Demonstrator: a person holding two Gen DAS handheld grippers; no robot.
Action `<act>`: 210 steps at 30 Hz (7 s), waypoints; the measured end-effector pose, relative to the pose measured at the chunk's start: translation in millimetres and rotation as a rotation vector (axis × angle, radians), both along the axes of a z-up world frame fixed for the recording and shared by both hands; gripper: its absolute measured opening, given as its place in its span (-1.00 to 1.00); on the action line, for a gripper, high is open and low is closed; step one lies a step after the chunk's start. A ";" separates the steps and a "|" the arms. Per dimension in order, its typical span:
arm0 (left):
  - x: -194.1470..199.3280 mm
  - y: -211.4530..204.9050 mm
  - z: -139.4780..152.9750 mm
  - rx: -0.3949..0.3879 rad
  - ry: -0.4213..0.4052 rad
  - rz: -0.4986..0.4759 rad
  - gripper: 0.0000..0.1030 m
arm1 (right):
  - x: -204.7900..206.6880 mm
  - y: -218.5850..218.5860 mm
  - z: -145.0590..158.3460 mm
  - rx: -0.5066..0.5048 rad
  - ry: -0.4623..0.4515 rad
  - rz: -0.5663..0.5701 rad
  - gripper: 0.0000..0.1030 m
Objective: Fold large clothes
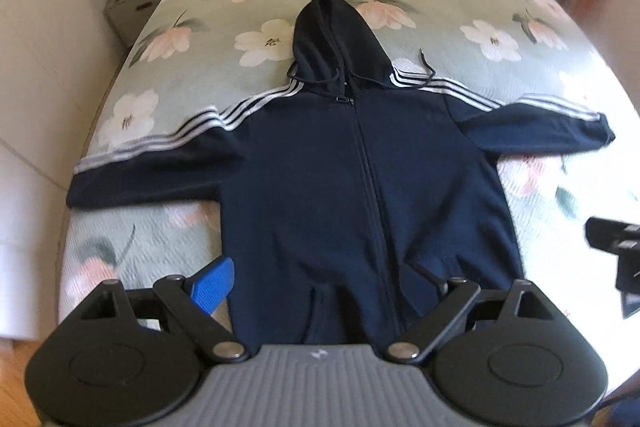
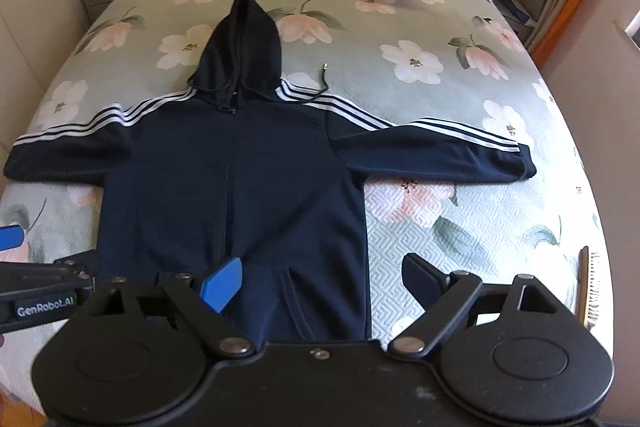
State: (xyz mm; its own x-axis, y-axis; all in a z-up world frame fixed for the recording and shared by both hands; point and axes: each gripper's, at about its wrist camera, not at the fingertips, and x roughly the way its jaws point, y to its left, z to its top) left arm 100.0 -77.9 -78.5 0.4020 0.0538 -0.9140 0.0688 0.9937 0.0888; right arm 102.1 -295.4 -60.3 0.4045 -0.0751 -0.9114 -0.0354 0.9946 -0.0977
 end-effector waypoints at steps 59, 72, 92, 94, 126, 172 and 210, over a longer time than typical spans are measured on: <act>32.5 -165.3 -208.5 0.056 0.075 0.075 0.75 | 290.3 -488.7 -323.9 0.259 -0.309 -0.603 -0.81; 34.4 -99.0 -196.9 -0.019 0.033 0.123 0.72 | 253.6 -340.1 -221.5 0.004 -0.477 -0.336 0.06; 56.0 -111.4 -243.5 0.114 0.054 0.100 0.72 | 284.5 -517.2 -349.1 0.299 -0.230 -0.824 0.63; 59.2 -120.7 -242.5 0.105 0.052 0.094 0.72 | 287.5 -515.0 -350.6 0.294 -0.253 -0.792 0.58; 4.6 123.2 -178.6 0.082 -0.073 0.271 0.72 | 223.9 174.2 -166.4 0.447 -0.395 0.425 0.11; 150.7 202.6 -228.8 -0.088 -0.294 0.371 -0.61 | 235.3 54.9 -295.4 0.115 -0.232 -0.037 -0.23; 123.6 525.3 -239.0 -0.220 -0.322 1.010 0.33 | 128.2 148.7 -282.7 -0.007 -0.174 0.164 0.28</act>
